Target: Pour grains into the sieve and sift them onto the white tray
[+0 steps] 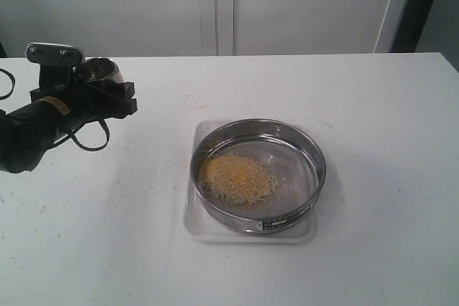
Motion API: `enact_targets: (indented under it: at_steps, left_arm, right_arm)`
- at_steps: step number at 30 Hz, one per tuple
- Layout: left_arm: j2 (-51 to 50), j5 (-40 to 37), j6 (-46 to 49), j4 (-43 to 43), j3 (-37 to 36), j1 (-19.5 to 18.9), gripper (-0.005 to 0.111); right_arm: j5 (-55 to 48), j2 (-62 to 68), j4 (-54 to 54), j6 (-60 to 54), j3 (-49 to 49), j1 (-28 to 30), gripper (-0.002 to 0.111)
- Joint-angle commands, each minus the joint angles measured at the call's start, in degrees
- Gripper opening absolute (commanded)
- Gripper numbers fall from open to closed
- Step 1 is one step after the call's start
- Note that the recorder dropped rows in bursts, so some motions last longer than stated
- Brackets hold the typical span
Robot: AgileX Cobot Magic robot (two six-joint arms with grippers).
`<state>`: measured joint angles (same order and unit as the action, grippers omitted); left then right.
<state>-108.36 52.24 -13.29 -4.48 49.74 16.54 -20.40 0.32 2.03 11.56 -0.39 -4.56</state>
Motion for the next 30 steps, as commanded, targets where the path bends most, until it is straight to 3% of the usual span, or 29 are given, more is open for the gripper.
enact_targets:
  at_steps: [1,6,20,30]
  left_arm:
    - [-3.22,6.64,-2.28,-3.84,0.88,-0.43,0.000]
    - [-6.55,6.23,-2.18,-10.07,2.95,-0.43,0.000]
    - [-13.91,6.17,-1.93,-10.18,8.71,-0.43,0.000]
    - [-16.37,6.41,-1.93,-10.18,9.04,-0.43,0.000]
  right_arm:
    - [0.75,-0.32,-0.38,0.12,0.39,-0.12,0.000]
    - [0.75,-0.32,-0.38,0.12,0.39,-0.12,0.000]
    - [0.75,-0.32,-0.38,0.12,0.39,-0.12,0.000]
    - [0.75,-0.32,-0.38,0.12,0.39,-0.12,0.000]
